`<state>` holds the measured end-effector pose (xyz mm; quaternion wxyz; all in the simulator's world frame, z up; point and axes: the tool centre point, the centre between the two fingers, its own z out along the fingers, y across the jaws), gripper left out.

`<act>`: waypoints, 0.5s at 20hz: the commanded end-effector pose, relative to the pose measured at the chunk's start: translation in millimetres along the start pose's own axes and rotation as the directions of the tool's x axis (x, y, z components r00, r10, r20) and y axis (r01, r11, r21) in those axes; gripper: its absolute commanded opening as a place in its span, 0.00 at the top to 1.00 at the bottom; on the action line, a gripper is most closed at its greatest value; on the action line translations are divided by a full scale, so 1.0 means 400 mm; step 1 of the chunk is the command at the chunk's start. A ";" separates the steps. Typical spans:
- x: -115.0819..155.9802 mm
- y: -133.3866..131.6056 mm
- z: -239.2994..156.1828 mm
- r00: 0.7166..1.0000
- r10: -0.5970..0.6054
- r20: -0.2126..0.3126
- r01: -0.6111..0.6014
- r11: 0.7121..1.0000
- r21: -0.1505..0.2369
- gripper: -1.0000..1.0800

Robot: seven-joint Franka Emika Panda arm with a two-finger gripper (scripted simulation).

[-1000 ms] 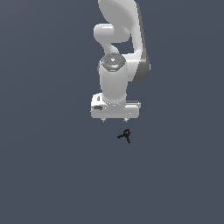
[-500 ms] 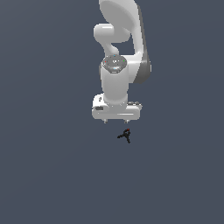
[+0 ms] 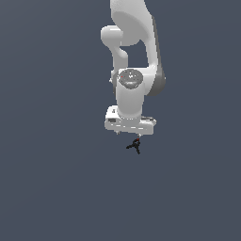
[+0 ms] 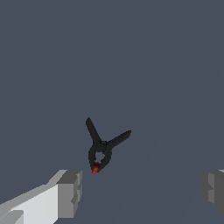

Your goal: Pick up the object and move it to a goal position.

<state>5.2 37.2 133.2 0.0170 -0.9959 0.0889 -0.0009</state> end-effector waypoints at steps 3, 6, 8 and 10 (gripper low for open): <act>-0.007 -0.030 0.052 0.996 0.086 0.000 -0.086 0.996 -0.008 0.04; -0.013 -0.049 0.087 0.989 0.145 -0.001 -0.145 0.989 -0.015 0.04; -0.017 -0.060 0.107 0.984 0.179 -0.003 -0.179 0.984 -0.019 0.04; -0.021 -0.070 0.124 0.978 0.208 -0.004 -0.208 0.978 -0.022 0.04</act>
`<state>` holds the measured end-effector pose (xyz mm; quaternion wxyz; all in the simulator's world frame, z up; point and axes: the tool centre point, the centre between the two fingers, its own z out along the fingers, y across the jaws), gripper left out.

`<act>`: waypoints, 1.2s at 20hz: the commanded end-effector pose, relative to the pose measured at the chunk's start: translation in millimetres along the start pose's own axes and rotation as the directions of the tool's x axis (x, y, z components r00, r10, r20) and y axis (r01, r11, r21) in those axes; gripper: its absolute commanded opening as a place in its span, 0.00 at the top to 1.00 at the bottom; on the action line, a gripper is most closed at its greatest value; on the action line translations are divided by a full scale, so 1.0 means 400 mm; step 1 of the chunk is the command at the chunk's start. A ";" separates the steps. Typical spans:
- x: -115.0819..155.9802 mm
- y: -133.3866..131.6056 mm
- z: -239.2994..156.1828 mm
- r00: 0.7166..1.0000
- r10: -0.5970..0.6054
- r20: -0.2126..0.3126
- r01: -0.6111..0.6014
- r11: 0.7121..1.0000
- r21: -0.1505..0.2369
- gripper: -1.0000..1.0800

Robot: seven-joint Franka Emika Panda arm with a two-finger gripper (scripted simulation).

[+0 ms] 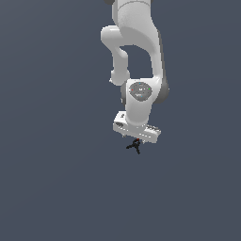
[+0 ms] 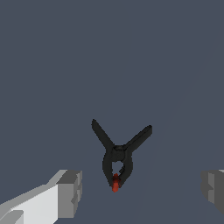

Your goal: Pick up the object and move it to a goal position.

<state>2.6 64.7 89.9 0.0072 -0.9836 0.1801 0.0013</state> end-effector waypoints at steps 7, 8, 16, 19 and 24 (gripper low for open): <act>-0.017 -0.027 0.055 0.995 0.096 -0.005 -0.096 0.995 -0.011 0.04; -0.018 -0.029 0.058 0.995 0.101 -0.006 -0.101 0.995 -0.012 0.04; -0.021 -0.032 0.068 0.994 0.111 -0.006 -0.111 0.994 -0.013 0.04; -0.022 -0.032 0.086 0.994 0.111 -0.006 -0.111 0.994 -0.013 0.04; -0.024 -0.031 0.146 0.994 0.113 -0.006 -0.113 0.994 -0.013 0.04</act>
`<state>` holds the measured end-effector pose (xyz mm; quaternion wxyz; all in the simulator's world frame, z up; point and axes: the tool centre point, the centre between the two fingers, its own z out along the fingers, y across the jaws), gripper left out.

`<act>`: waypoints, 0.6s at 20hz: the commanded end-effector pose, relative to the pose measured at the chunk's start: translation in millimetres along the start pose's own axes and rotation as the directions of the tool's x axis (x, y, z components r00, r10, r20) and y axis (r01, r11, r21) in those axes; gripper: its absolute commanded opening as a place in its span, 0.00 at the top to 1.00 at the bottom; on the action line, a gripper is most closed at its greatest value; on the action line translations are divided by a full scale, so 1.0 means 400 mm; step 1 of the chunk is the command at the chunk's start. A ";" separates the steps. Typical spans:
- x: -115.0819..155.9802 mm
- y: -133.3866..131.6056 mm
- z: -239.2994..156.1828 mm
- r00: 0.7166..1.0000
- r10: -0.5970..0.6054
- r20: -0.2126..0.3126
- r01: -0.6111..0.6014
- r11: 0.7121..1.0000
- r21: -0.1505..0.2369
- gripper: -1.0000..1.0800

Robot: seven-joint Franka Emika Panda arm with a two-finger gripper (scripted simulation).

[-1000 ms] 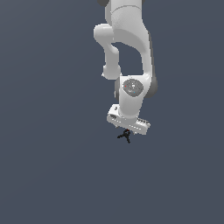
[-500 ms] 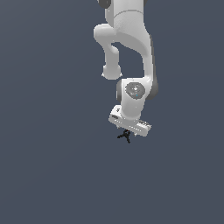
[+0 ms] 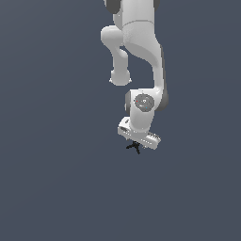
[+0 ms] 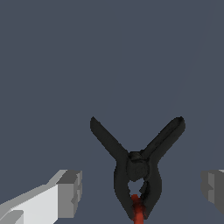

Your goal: Pick up the object and move it to a goal position.

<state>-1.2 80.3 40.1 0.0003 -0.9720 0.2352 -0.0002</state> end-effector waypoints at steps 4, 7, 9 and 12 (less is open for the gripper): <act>-0.001 0.001 0.057 1.000 0.002 0.000 -0.002 1.000 -0.001 0.04; 0.000 0.000 0.066 1.000 0.002 0.000 -0.002 1.000 -0.001 0.04; 0.001 0.000 0.066 1.000 0.002 0.000 -0.002 1.000 -0.001 1.00; 0.001 0.000 0.066 1.000 0.002 0.000 -0.002 1.000 -0.001 1.00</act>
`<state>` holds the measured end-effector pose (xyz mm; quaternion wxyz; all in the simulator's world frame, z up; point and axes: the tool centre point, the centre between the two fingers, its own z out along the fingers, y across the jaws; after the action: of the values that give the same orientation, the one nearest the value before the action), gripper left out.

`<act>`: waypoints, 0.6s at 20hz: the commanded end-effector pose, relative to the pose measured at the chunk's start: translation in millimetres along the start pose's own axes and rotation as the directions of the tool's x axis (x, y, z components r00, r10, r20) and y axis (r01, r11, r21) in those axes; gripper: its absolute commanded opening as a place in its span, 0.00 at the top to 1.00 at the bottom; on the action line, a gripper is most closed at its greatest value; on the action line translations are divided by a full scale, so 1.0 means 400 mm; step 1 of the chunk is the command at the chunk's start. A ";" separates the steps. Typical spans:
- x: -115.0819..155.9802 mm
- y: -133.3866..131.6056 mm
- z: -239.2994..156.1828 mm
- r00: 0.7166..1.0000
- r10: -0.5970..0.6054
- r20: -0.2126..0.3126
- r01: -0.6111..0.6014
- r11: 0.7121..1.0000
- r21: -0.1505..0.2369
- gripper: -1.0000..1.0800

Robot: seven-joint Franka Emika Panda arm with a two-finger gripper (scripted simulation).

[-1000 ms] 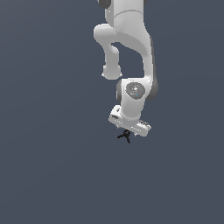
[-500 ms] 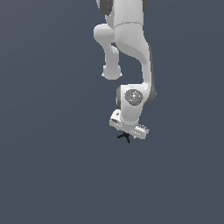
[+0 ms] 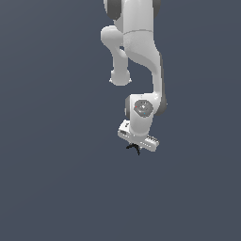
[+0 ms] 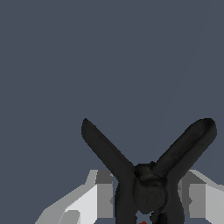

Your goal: Pick up the object and move it to a goal position.

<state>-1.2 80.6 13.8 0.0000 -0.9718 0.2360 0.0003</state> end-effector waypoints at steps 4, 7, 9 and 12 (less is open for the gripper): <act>0.001 0.000 0.001 1.000 0.000 -0.001 0.000 1.000 0.000 1.00; 0.001 0.000 0.000 1.000 0.000 -0.001 0.000 1.000 0.000 1.00; 0.001 -0.002 -0.003 1.000 0.000 -0.001 0.000 1.000 0.000 1.00; 0.002 -0.012 -0.016 1.000 0.000 -0.001 0.000 1.000 0.000 1.00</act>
<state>0.3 82.4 17.1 -0.0003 -0.9716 0.2365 0.0006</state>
